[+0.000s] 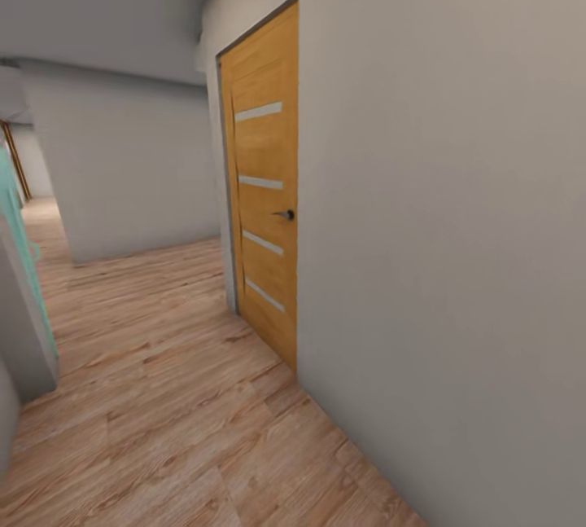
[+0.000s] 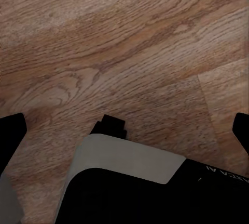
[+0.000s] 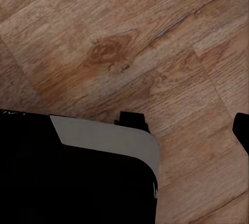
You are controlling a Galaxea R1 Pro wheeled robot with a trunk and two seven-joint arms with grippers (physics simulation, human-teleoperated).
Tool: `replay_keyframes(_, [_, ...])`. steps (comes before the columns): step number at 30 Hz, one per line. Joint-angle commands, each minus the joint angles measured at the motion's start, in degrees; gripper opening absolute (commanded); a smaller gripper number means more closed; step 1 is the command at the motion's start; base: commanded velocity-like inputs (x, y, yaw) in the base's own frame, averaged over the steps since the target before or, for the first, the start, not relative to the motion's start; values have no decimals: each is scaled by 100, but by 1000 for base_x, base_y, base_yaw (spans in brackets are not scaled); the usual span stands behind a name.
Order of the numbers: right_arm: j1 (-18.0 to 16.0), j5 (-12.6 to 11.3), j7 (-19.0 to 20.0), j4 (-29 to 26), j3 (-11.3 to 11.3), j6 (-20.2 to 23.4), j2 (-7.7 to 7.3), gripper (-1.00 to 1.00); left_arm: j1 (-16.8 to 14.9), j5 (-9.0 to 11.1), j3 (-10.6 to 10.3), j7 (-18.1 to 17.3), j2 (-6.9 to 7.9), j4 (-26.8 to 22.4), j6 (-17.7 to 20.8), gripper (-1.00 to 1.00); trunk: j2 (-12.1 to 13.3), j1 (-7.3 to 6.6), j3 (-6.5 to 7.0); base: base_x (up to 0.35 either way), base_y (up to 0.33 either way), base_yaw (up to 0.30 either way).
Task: Move the two storage containers from the living room to the garage. In the garage, place one container on the floor and stack the other container on top of it (either order is fine).
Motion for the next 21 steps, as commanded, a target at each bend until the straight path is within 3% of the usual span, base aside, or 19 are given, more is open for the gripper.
replay_keyframes(1, [-7, -44, 1, 18, 42, -36, -1, 100, -4, 22, 6, 17, -2, 0, -7, 100, -3, 3, -7, 321, 0, 239])
replay_keyframes(21, [-7, -44, 0, 18, 41, -34, -6, 100, -4, 21, 6, 14, -11, 0, -4, 100, -3, 3, -7, 322, 0, 269])
